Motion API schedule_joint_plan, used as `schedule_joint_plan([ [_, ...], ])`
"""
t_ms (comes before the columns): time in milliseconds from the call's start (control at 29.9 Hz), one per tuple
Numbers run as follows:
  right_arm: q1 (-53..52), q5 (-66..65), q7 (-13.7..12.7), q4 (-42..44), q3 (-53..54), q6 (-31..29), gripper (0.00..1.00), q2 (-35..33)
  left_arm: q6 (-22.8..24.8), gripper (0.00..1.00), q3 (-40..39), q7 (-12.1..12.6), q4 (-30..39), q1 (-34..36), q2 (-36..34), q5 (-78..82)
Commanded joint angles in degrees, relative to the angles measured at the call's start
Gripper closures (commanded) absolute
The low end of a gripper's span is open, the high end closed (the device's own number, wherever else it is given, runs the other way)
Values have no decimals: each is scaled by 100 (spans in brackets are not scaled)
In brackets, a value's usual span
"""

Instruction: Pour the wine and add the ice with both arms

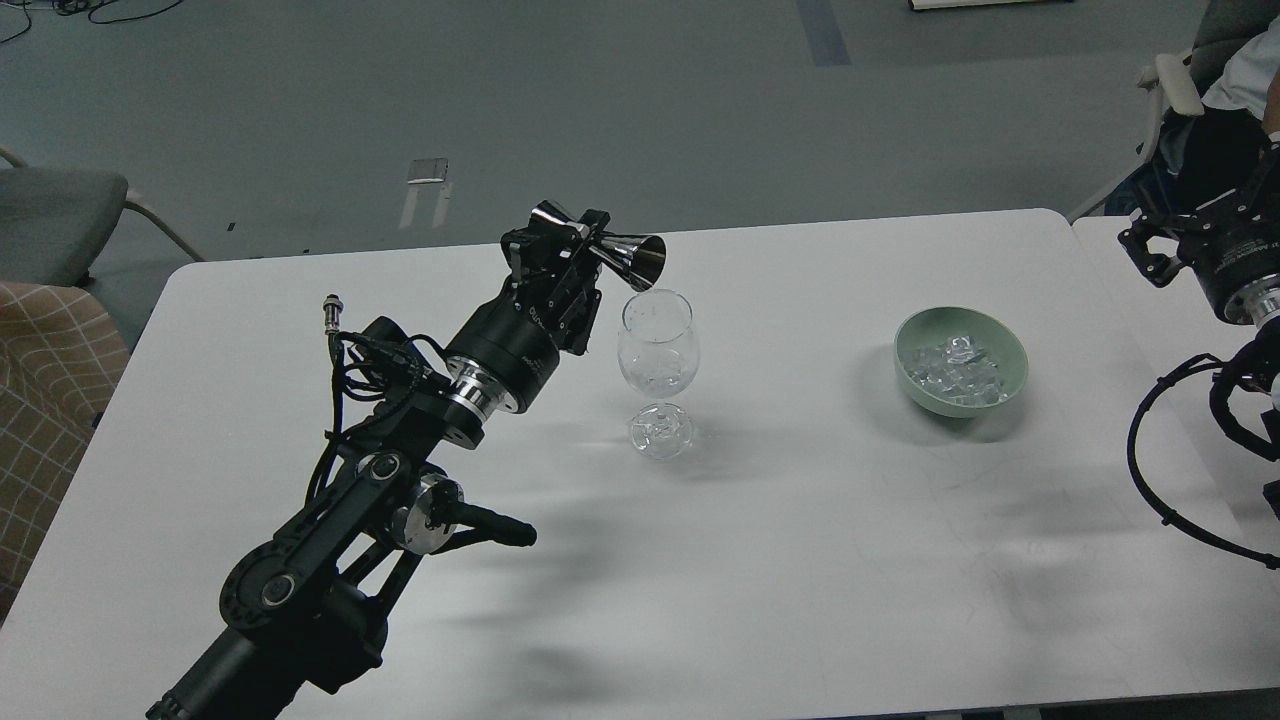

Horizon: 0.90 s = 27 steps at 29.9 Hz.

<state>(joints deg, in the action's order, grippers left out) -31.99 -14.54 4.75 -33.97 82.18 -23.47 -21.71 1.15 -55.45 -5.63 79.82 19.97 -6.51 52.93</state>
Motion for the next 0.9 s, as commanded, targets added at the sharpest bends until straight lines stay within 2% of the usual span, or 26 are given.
schedule_joint_plan([
  [0,0,3,0,-4,0,0,0,0,8,97,7,-8,-2,-2,-44,209],
  [869,9,3,0,-4,0,0,0,-26,8,98,122,-131,-28,50,-167,859],
])
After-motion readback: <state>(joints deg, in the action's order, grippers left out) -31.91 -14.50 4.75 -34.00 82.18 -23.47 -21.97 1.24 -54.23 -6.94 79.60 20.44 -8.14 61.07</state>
